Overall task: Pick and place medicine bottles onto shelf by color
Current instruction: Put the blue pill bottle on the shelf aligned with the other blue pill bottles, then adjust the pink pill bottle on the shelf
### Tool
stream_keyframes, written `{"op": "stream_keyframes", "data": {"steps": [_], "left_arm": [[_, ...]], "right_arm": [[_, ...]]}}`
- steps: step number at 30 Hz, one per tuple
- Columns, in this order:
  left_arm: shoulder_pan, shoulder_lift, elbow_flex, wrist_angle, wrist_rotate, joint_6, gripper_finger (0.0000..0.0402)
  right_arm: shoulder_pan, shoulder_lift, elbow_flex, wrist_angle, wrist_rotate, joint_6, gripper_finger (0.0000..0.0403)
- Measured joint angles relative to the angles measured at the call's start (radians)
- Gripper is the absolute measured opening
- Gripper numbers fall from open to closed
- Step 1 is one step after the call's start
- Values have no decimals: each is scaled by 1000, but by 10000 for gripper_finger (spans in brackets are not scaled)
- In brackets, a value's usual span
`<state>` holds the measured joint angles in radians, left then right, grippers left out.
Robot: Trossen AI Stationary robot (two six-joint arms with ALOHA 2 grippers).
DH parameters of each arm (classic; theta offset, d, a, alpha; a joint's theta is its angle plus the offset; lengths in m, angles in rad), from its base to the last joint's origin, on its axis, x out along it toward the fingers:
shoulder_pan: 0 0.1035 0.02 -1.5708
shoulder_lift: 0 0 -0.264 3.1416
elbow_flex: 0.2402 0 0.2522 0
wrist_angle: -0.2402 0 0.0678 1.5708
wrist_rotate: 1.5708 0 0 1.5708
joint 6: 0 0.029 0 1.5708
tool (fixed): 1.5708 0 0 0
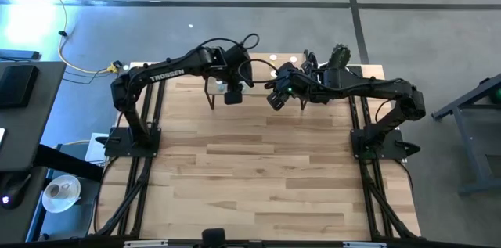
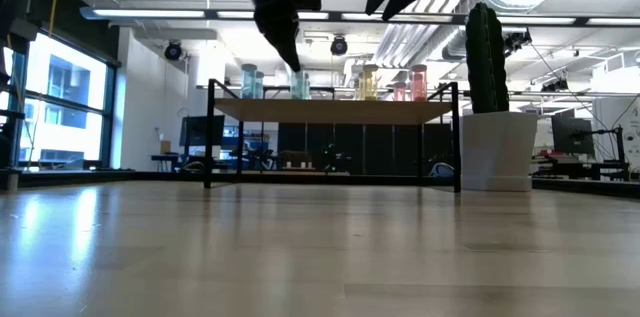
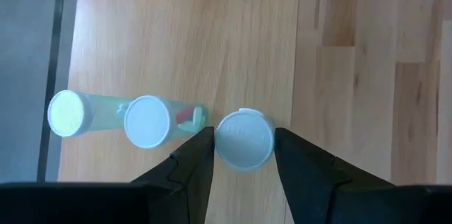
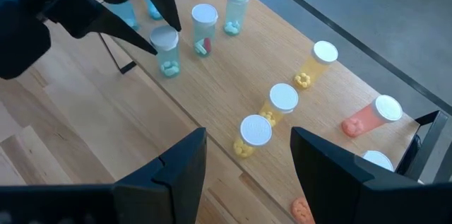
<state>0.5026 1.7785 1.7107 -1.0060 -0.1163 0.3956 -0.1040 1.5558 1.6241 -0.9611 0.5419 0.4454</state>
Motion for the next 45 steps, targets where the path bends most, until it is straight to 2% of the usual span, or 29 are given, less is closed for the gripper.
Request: {"op": "stream_keyframes", "data": {"steps": [21,24,31,36,45], "left_arm": [[-10,-106,1,-42,11,-3,138],[-18,-137,1,-62,15,-41,138],[-19,-257,-10,-70,157,-107,136],[-26,-384,-138,12,268,-152,136],[-125,-594,-501,320,262,-267,136]], "right_arm": [[-2,0,0,0,0,0,197],[-10,0,0,0,1,0,197],[-47,0,0,1,1,3,197],[-82,0,0,1,2,3,197],[-155,0,0,-1,1,52,197]]}}
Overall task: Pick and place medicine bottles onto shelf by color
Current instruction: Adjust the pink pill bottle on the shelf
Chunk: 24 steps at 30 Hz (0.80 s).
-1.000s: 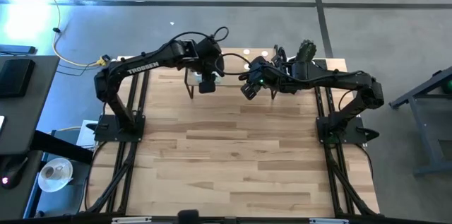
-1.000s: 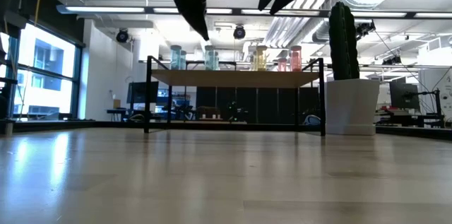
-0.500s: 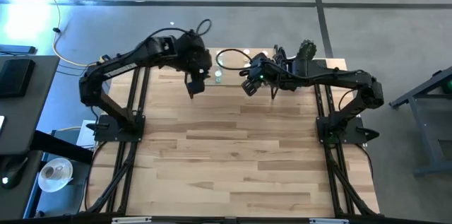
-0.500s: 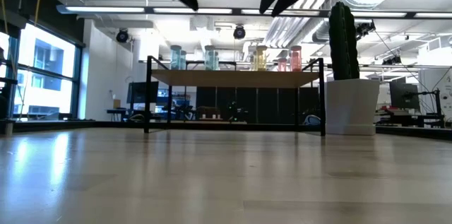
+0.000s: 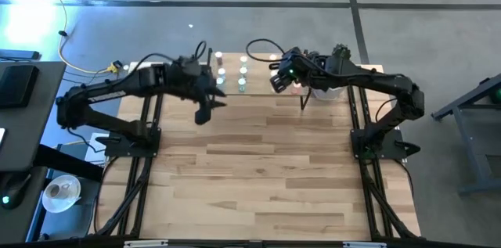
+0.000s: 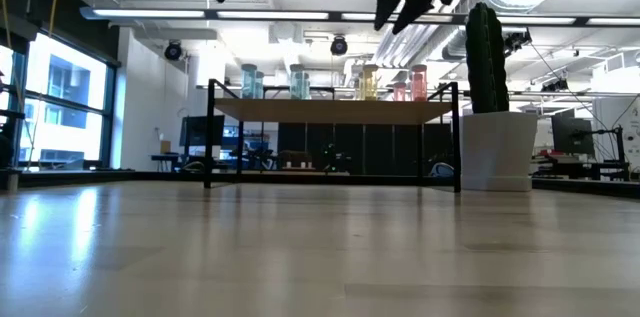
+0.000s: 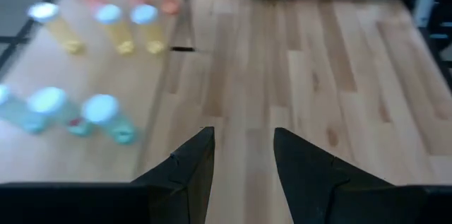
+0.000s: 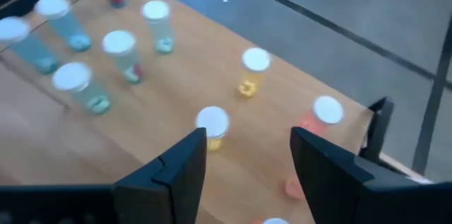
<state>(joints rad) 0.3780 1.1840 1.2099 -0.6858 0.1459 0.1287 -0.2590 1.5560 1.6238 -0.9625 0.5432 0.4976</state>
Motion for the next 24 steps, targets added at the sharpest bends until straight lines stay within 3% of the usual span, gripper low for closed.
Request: {"op": "stream_keyframes", "data": {"steps": [7,14,24], "left_arm": [[-125,-100,-196,137,-1,-84,135],[-260,-179,-378,405,-5,-167,136],[-382,-208,-444,451,-104,-216,136]], "right_arm": [[-82,0,0,-128,-1,121,197],[-142,0,0,-224,-47,209,197],[-190,0,0,-254,-81,228,197]]}}
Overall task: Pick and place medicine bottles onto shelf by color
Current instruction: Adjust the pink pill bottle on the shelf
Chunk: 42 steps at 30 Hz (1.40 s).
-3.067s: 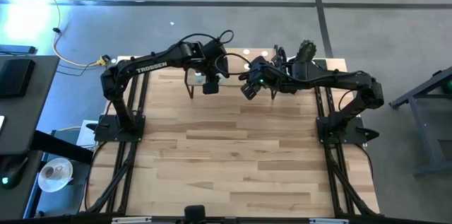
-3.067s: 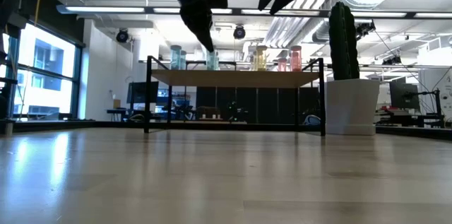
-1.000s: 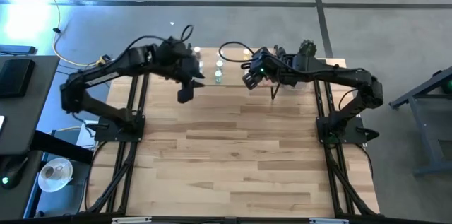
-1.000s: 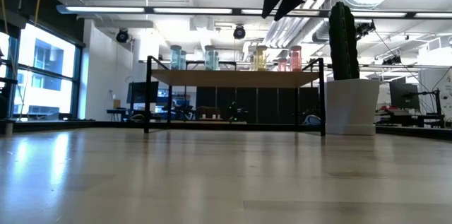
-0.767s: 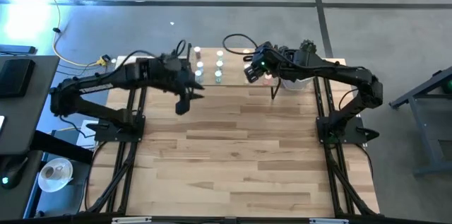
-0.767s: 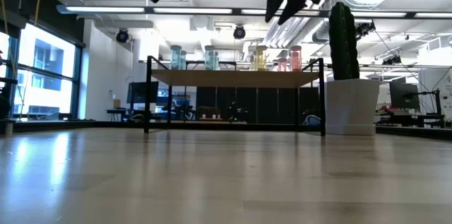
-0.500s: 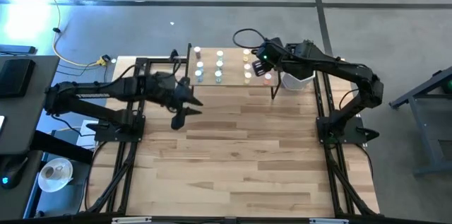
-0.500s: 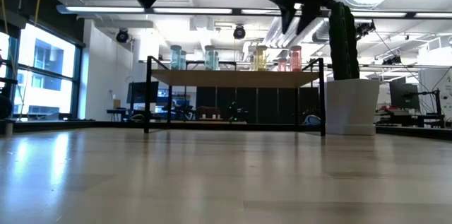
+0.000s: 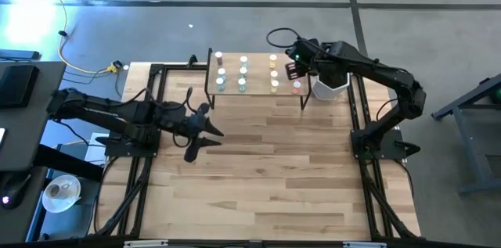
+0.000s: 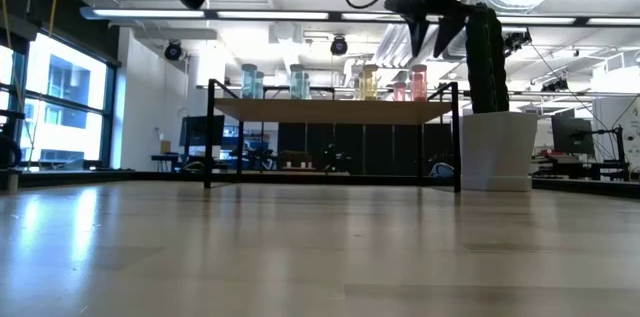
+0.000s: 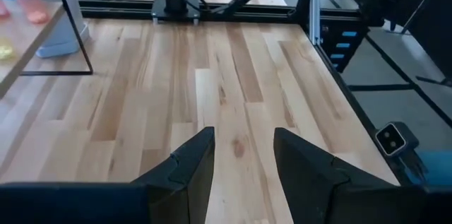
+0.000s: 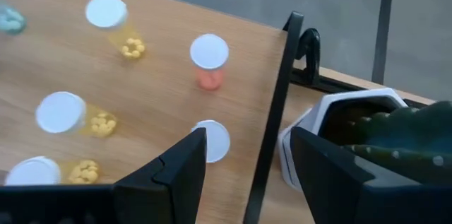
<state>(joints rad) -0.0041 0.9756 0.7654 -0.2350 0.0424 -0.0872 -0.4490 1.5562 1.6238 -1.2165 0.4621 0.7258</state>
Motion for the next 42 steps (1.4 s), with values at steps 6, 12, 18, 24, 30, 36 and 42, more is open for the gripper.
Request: {"op": "stream_keyframes", "data": {"steps": [6,12,18,24,30,36,42], "left_arm": [[-27,0,0,1,-13,0,136],[-31,0,0,1,-14,0,136],[-31,0,0,1,-14,0,136],[-31,0,0,1,-14,1,136],[-31,1,0,0,-13,1,136],[-31,1,0,-2,-13,1,136],[-31,1,0,-9,-13,1,136]], "right_arm": [[-16,0,0,-39,-21,18,192],[-23,0,0,-59,-43,18,125],[-23,1,0,-59,-43,23,63],[-23,12,-4,-59,-43,37,33],[-23,29,-5,-54,-30,50,16],[-30,68,-5,-70,-41,60,13],[-35,87,-5,-71,-54,66,13]]}}
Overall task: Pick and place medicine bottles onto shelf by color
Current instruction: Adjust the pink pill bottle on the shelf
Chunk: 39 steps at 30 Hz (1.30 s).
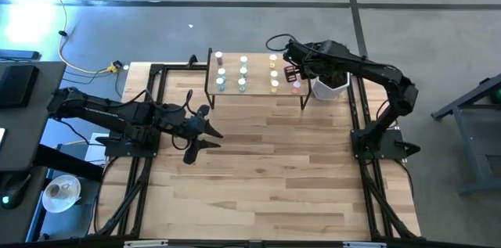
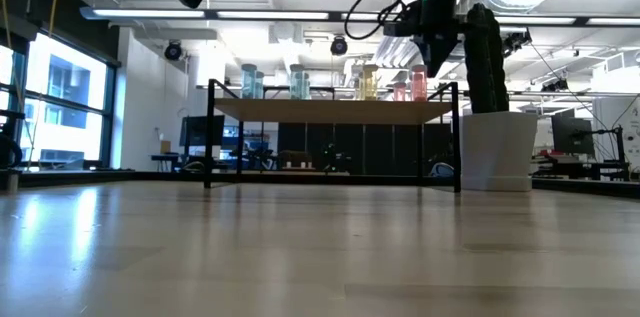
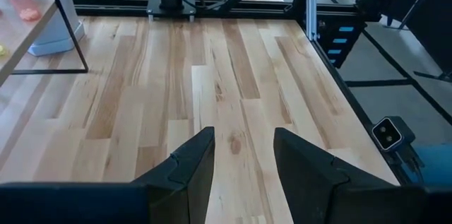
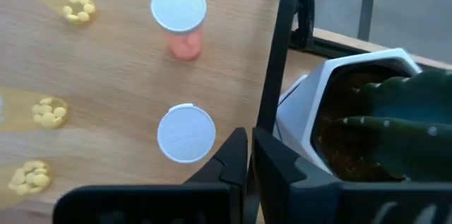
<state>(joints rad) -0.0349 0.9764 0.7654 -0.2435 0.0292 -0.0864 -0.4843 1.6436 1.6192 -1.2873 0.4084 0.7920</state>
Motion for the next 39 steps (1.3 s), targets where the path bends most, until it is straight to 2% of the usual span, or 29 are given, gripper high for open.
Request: {"op": "stream_keyframes", "data": {"steps": [13,39], "left_arm": [[0,0,0,1,0,0,136],[0,0,0,0,0,0,136]], "right_arm": [[0,0,0,1,-61,12,13],[0,0,1,10,-92,27,13]]}}
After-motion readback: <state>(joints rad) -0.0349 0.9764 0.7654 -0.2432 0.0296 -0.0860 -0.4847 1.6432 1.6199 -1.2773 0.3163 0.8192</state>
